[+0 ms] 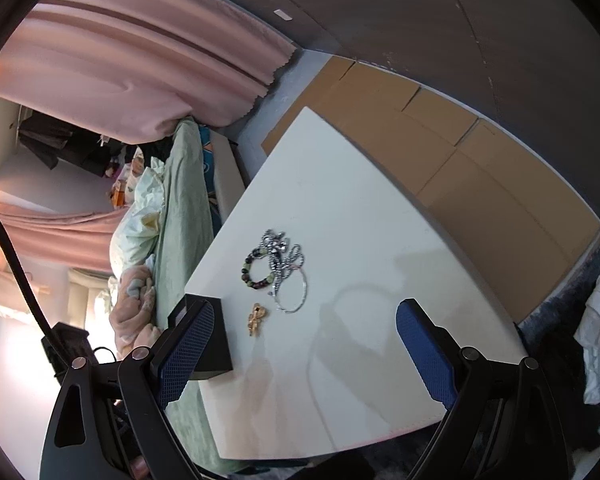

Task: Organize jewelry
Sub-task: 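Reach the left gripper to the rose-gold butterfly pendant and grasp it, then carry the butterfly pendant into the black box and open the left gripper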

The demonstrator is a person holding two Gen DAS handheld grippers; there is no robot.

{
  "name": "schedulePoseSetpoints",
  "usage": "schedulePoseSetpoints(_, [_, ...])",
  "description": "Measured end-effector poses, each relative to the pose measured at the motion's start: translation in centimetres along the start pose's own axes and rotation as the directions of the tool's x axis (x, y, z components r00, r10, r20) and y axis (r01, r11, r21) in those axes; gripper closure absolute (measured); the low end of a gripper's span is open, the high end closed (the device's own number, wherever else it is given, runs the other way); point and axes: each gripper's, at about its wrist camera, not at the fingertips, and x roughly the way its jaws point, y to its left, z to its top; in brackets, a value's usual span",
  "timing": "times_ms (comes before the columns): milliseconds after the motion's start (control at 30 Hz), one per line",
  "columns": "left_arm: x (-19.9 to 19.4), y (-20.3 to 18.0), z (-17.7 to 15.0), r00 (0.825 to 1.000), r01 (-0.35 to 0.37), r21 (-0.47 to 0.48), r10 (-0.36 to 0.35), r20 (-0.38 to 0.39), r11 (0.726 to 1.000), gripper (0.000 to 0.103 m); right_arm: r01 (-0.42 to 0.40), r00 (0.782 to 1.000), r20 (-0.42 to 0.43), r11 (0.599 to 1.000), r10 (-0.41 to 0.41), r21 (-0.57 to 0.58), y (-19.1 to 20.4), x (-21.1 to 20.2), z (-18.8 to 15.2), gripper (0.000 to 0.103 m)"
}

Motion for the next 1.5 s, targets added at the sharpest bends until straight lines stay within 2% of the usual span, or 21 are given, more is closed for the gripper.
schedulePoseSetpoints(133, [1.7, -0.4, -0.1, 1.000, -0.011, 0.030, 0.012, -0.026, 0.999, 0.046, 0.017, 1.000, -0.009, 1.000, -0.017, 0.004, -0.6, 0.1, 0.2, 0.010])
schedulePoseSetpoints(200, [2.5, -0.4, -0.1, 0.999, -0.018, 0.042, 0.020, -0.046, 0.999, 0.055, 0.018, 1.000, -0.019, 1.000, -0.018, 0.010, -0.8, 0.3, 0.2, 0.010])
schedulePoseSetpoints(233, [3.0, -0.4, 0.0, 0.998, -0.014, 0.052, 0.017, -0.058, 0.999, 0.056, 0.016, 1.000, -0.023, 1.000, -0.015, 0.014, -0.9, 0.5, 0.2, 0.010])
schedulePoseSetpoints(467, [5.1, -1.2, -0.1, 0.991, -0.095, 0.143, 0.107, -0.079, 0.985, 0.057, 0.006, 0.999, -0.051, 0.998, -0.002, 0.063, -1.0, 1.8, 0.3, 0.010])
schedulePoseSetpoints(667, [6.4, -1.9, -0.3, 0.983, -0.148, 0.217, 0.168, -0.076, 0.965, 0.057, 0.006, 0.998, -0.061, 0.999, -0.003, 0.049, -0.6, 2.5, 0.3, 0.010])
schedulePoseSetpoints(833, [7.6, -2.0, -0.3, 0.976, -0.175, 0.241, 0.200, -0.082, 0.955, 0.057, 0.012, 0.997, -0.073, 0.999, -0.009, 0.040, -0.2, 3.0, 0.5, 0.010])
schedulePoseSetpoints(1033, [7.7, -1.5, -0.1, 0.981, -0.161, 0.221, 0.180, -0.069, 0.962, 0.057, 0.037, 0.996, -0.081, 0.999, -0.036, 0.008, 0.5, 3.5, 0.5, 0.010])
schedulePoseSetpoints(1200, [7.2, -1.6, 0.3, 0.987, -0.139, 0.214, 0.154, -0.054, 0.967, 0.076, 0.038, 0.995, -0.097, 0.999, -0.039, -0.008, 0.9, 3.9, 0.2, 0.010])
schedulePoseSetpoints(1267, [6.8, -1.7, 0.3, 0.988, -0.133, 0.220, 0.146, -0.046, 0.966, 0.081, 0.039, 0.994, -0.097, 0.999, -0.039, -0.011, 0.9, 3.9, 0.1, 0.010])
schedulePoseSetpoints(1500, [5.6, -0.5, 0.7, 0.994, -0.094, 0.161, 0.103, -0.044, 0.982, 0.086, 0.042, 0.994, -0.101, 0.999, -0.043, -0.009, 0.8, 4.0, 0.2, 0.010])
